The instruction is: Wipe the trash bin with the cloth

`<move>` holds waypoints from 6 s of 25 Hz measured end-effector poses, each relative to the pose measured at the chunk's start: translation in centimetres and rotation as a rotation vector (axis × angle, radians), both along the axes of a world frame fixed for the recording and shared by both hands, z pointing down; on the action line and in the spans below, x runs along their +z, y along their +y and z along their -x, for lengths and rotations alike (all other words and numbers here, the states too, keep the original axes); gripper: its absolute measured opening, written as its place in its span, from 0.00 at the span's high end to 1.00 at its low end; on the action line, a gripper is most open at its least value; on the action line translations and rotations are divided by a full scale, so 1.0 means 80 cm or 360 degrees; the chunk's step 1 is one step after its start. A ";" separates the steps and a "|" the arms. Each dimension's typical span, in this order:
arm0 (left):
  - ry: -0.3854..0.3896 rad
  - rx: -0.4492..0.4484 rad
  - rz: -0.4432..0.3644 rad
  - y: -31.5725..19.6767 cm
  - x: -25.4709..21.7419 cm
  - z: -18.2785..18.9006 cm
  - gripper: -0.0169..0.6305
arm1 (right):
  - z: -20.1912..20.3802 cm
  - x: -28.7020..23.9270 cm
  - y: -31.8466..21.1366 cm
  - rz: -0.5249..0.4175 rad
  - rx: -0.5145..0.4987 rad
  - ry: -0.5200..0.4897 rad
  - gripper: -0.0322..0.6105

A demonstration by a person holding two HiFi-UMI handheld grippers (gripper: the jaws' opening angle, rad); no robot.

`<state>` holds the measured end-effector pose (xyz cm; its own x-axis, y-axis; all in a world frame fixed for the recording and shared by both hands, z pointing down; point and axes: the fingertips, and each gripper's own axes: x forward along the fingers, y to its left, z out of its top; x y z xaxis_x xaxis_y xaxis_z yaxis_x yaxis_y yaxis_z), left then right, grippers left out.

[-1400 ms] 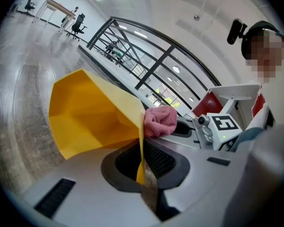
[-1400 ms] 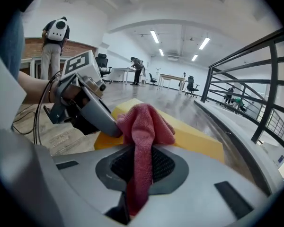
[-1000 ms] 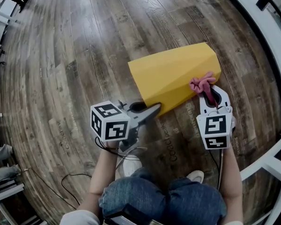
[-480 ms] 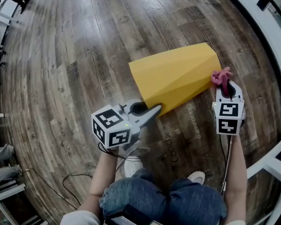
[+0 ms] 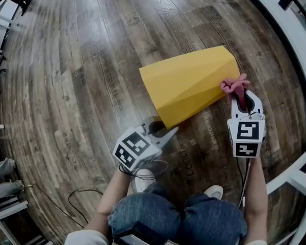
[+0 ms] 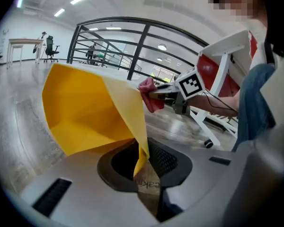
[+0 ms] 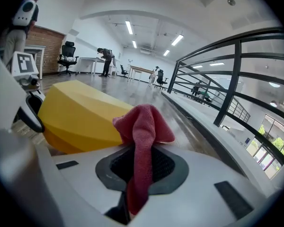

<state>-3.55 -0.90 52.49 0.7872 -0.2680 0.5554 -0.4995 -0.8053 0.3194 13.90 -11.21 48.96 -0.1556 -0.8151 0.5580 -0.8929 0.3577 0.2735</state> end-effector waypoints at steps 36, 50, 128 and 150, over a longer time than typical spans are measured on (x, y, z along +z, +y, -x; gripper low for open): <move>0.0413 -0.0198 0.0245 -0.031 -0.069 -0.009 0.95 | 0.064 0.000 -0.006 -0.0014 -0.0236 0.0053 0.87; 0.0301 -0.0107 0.0086 -0.025 -0.066 -0.008 0.94 | -0.013 0.023 -0.061 0.0053 0.0051 0.0086 0.87; 0.0256 -0.0085 0.0234 -0.018 -0.058 -0.030 0.90 | 0.154 -0.044 0.090 -0.0061 -0.0598 -0.0213 0.87; 0.0199 -0.0075 0.0312 -0.007 -0.041 -0.017 0.92 | 0.043 0.014 0.000 -0.0010 -0.0212 0.0044 0.87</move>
